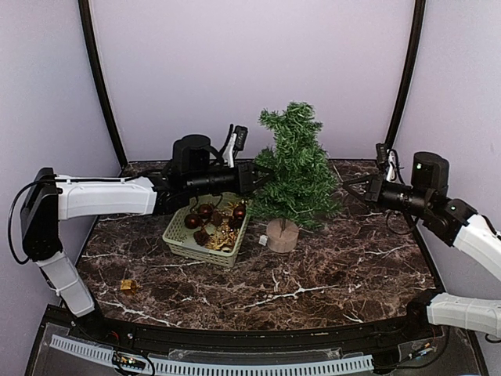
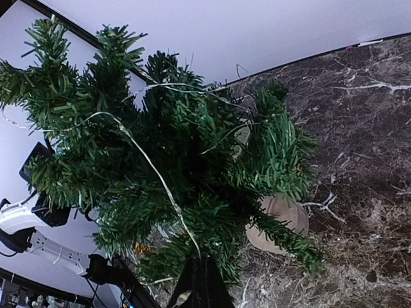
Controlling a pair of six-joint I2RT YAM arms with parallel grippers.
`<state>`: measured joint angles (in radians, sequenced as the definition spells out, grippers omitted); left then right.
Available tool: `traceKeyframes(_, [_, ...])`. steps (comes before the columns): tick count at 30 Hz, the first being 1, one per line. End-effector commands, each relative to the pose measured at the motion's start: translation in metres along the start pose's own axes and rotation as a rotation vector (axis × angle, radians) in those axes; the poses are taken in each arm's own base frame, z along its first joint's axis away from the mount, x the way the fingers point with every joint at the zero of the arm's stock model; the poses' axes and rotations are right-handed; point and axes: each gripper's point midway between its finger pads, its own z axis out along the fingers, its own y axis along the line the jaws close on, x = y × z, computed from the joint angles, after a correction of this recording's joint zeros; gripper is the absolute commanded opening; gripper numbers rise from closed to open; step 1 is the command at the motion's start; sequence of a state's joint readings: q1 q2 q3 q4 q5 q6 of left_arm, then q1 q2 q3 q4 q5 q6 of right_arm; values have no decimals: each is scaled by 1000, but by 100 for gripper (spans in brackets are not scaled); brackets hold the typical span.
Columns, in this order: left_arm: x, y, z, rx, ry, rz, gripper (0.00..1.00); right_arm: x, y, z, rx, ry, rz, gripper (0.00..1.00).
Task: Decorate the small christmas tree
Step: Wrap the side of the string light in the gap of the branches.
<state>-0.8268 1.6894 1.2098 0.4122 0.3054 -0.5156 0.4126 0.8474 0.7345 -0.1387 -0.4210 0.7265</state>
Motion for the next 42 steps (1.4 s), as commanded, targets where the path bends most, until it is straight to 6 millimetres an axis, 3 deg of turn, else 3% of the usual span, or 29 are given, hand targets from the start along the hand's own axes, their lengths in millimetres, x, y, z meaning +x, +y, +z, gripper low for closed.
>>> traceKeyframes(1, [-34,-19,0,103,-53,116,23,12,7,1,-42,45,-20,0])
traceKeyframes(9, [-44,-18,11,208,-15,177,16,10,15,22,-72,58,-45,0])
traceKeyframes(23, [-58,-5,32,310,-12,231,16,-7,-3,48,6,-42,-53,0])
traceKeyframes(27, [-67,3,30,291,-33,237,20,-8,-4,54,1,-62,-60,0])
traceKeyframes(32, [-77,7,24,244,-51,268,37,-12,-4,57,7,-88,-62,0])
traceKeyframes(39, [-87,12,9,146,-65,313,53,-24,4,45,27,-118,-94,0])
traceKeyframes(42, [-94,16,-3,74,-91,332,56,-30,5,37,68,-125,-122,0])
